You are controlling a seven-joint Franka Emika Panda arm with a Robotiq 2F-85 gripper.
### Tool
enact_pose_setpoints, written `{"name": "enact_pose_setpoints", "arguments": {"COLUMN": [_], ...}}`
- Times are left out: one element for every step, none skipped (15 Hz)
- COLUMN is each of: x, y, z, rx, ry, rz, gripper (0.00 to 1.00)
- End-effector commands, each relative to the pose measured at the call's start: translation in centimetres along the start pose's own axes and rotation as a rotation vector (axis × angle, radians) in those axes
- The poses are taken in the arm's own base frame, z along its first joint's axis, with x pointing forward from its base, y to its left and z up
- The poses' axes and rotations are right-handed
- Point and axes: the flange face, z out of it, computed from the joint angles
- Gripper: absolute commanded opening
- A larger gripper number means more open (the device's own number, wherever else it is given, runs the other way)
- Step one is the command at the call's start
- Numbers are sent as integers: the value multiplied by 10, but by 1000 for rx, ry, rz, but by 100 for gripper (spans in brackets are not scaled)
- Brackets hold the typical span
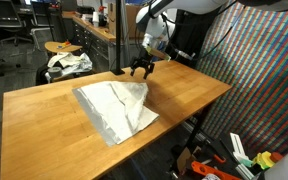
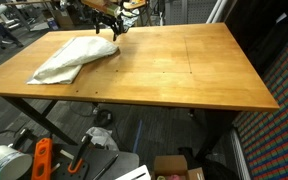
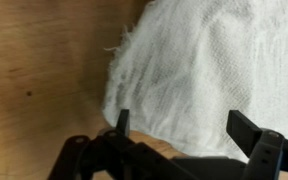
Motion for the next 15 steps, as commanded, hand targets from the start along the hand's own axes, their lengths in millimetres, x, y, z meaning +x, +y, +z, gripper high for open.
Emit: {"name": "enact_pose_setpoints", "arguments": {"x": [-2,-6,-8,-9,-6,-5,-3,-1,1,3,5,7,10,12,15], "y": [24,28,30,31,29,28,25,24,22,22,22,23,24,25,26], "z": [-4,-3,1,4,8,12,16,18,20,22,23,24,26,27,28], "rx": [-40,-46,-50,-50,-48,-52,-43,-29,-23,-16,-11,-13,-14,-16,-16], "ry": [-118,-148,-160,-172,-152,-157,-148,-141,-133,-128,-121,-117,-103,-91,-74], "rz": [-37,-56,-73,-88,-97,-108,-113,-111,-110,-104,-97,-95,-88,-83,-79], "gripper": [100,100,100,100,100,100,100,100,100,100,100,100,100,100,100]}}
